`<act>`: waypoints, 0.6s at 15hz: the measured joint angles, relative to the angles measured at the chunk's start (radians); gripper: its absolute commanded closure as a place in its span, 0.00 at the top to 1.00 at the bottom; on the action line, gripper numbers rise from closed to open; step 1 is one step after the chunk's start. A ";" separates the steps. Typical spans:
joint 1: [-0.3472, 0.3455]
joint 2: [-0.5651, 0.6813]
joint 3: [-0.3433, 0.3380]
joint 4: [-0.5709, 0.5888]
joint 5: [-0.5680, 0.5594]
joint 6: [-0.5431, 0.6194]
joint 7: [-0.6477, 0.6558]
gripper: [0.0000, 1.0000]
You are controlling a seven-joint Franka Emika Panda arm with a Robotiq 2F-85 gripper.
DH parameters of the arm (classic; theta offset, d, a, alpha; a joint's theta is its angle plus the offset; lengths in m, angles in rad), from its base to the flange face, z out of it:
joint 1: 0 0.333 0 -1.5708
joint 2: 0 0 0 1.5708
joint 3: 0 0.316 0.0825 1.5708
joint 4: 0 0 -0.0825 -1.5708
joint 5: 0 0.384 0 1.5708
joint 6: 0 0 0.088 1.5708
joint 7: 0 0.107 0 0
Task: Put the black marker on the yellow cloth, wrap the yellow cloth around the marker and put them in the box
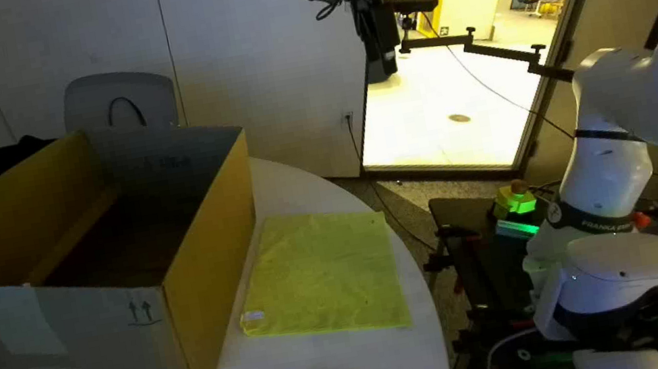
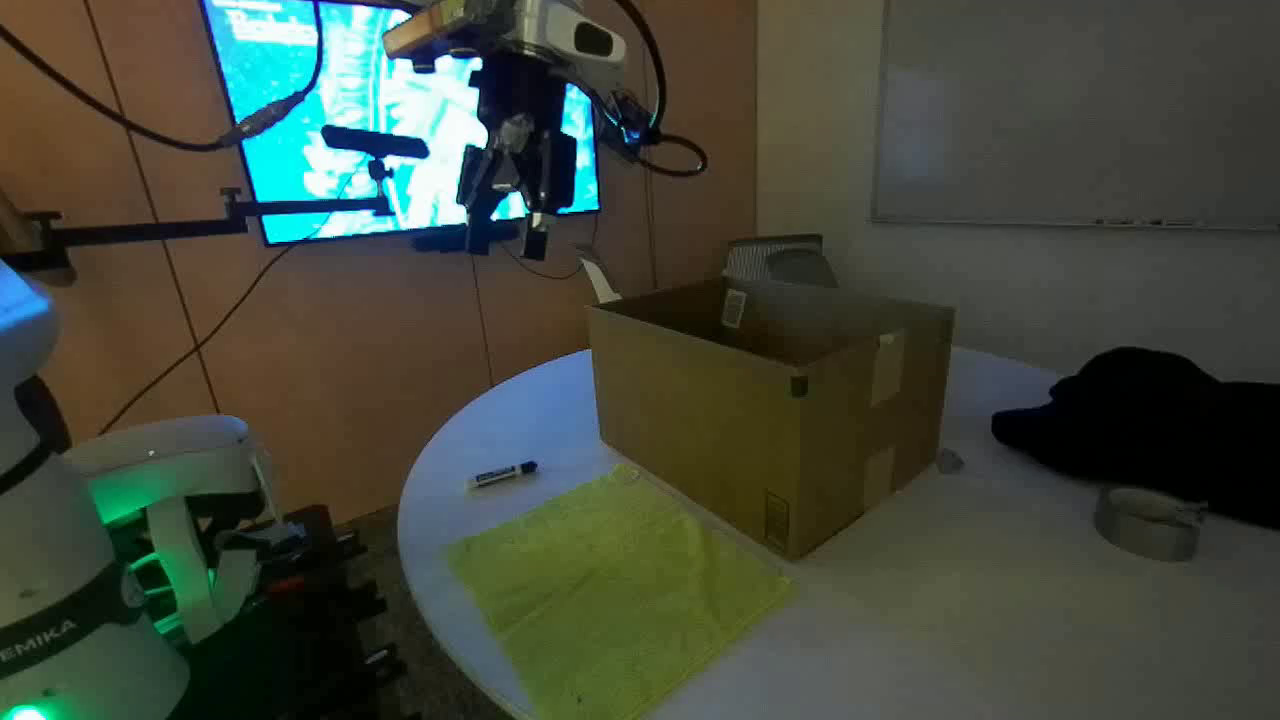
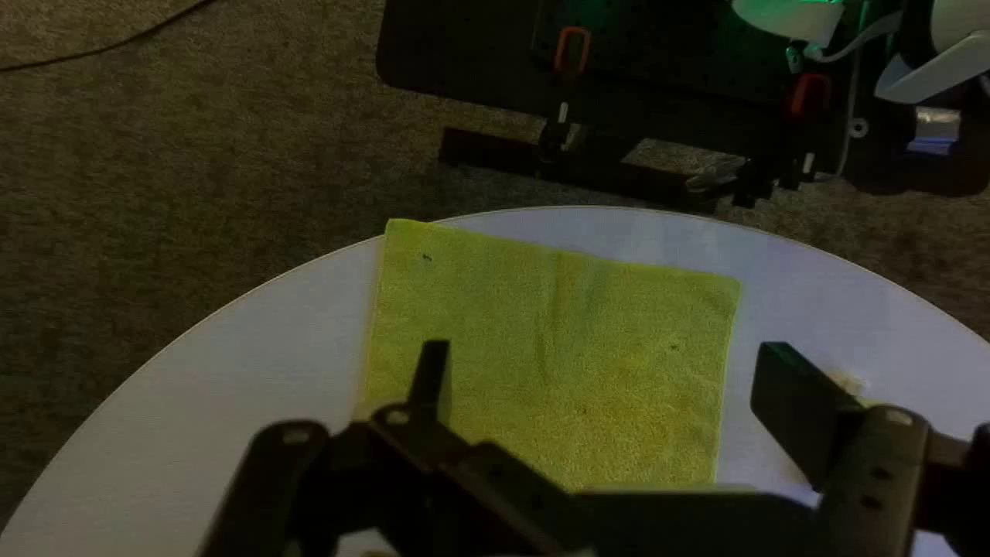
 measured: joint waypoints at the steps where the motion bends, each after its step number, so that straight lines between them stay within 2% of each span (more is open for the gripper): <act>1: 0.000 -0.001 0.000 0.003 0.000 0.000 0.000 1.00; 5: 0.001 -0.002 0.002 -0.001 0.000 0.000 0.002 1.00; 9: 0.021 -0.004 0.037 -0.049 0.002 0.038 0.024 1.00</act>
